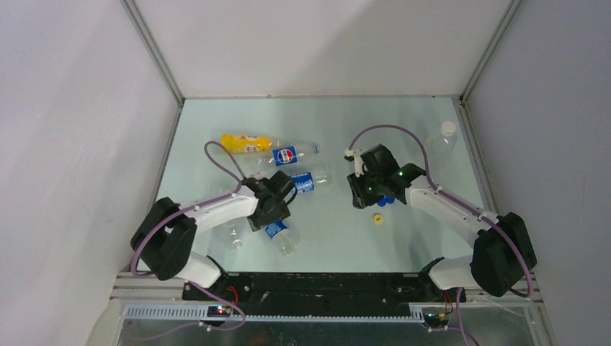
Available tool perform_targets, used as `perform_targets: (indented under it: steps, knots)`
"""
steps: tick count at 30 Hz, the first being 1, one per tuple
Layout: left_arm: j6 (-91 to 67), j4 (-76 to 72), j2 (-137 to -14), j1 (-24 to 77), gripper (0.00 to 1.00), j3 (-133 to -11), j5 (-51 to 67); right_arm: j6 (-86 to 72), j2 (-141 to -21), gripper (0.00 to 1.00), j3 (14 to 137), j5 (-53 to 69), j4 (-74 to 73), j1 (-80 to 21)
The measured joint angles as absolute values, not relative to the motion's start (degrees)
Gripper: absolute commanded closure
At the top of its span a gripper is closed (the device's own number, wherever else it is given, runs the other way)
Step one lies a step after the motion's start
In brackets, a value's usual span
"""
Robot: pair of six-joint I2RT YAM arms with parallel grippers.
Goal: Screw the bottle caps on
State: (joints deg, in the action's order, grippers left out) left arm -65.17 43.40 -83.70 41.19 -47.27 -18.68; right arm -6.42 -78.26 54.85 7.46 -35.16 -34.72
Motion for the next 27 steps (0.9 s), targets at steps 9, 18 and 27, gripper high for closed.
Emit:
perform_targets:
  steps: [9,18,27]
  knots:
    - [-65.6,41.9,-81.0,41.2,0.49,-44.9,-18.3,-6.0,-76.0,0.84,54.1,7.8,-35.2,-34.7]
    - [-57.1,41.8,-66.9,43.7,0.52,-43.9,-22.8,-5.4,-68.8,0.85,54.1,9.1,-36.5,-34.9]
    - [-30.3,28.2,-50.1,45.0,0.52,-40.8,-24.3,0.6,-54.7,0.88,54.0,16.9,-35.1,-35.2]
